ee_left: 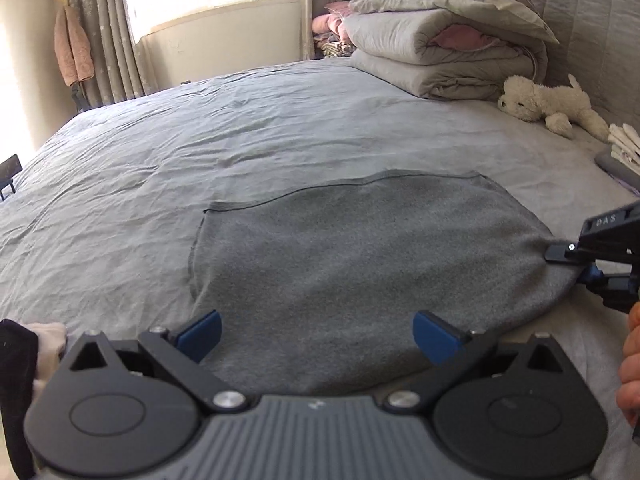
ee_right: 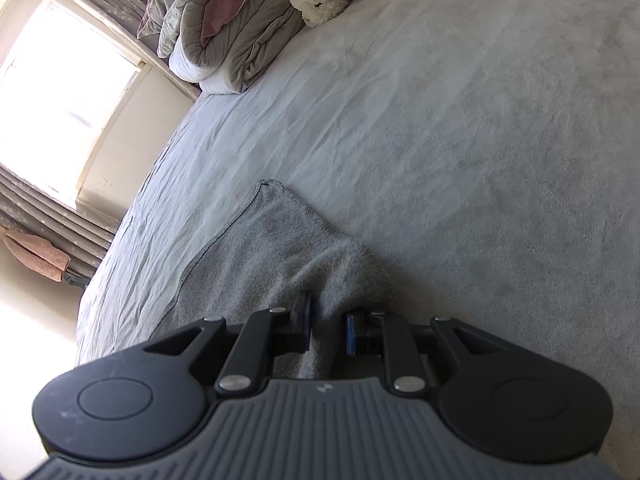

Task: Fold clothes
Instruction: 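Lift the pinched corner with the right gripper and fold it across the top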

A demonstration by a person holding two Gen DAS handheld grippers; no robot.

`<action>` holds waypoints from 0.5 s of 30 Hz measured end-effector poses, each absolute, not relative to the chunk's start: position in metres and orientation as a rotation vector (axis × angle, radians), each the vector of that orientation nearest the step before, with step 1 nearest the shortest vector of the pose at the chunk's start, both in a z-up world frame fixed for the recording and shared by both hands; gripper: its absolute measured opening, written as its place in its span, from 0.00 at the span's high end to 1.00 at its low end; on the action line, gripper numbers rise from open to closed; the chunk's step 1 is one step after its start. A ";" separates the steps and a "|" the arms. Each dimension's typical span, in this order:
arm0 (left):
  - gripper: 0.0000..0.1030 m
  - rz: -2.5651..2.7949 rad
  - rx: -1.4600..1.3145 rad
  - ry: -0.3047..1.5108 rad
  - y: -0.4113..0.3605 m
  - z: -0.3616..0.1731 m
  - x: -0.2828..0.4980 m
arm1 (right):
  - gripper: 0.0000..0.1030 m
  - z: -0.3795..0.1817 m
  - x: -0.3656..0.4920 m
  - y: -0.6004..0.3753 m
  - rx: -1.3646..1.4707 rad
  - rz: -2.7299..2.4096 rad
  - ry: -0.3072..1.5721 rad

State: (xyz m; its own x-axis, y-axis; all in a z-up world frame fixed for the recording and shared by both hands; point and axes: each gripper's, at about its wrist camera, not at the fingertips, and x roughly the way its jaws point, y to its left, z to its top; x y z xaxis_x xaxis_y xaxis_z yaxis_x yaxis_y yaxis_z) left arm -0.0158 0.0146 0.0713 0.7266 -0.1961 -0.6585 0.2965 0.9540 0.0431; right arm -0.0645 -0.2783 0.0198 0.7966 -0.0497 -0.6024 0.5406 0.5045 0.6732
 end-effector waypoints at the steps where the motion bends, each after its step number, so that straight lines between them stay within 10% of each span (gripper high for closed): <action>1: 0.01 -0.256 0.117 0.719 0.026 0.069 -0.012 | 0.79 0.019 -0.067 -0.280 1.001 -0.382 0.549; 15: 0.01 -0.172 -0.251 0.831 0.109 0.078 0.008 | 0.90 0.006 -0.089 -0.275 1.011 -0.403 0.401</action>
State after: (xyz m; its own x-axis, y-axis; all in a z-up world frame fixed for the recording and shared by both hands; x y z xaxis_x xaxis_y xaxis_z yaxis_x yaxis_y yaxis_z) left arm 0.0076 0.1090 0.0785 0.6628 -0.2485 -0.7064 0.0530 0.9566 -0.2867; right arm -0.0892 -0.2752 0.0065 0.8560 -0.1377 -0.4984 0.4991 0.4715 0.7270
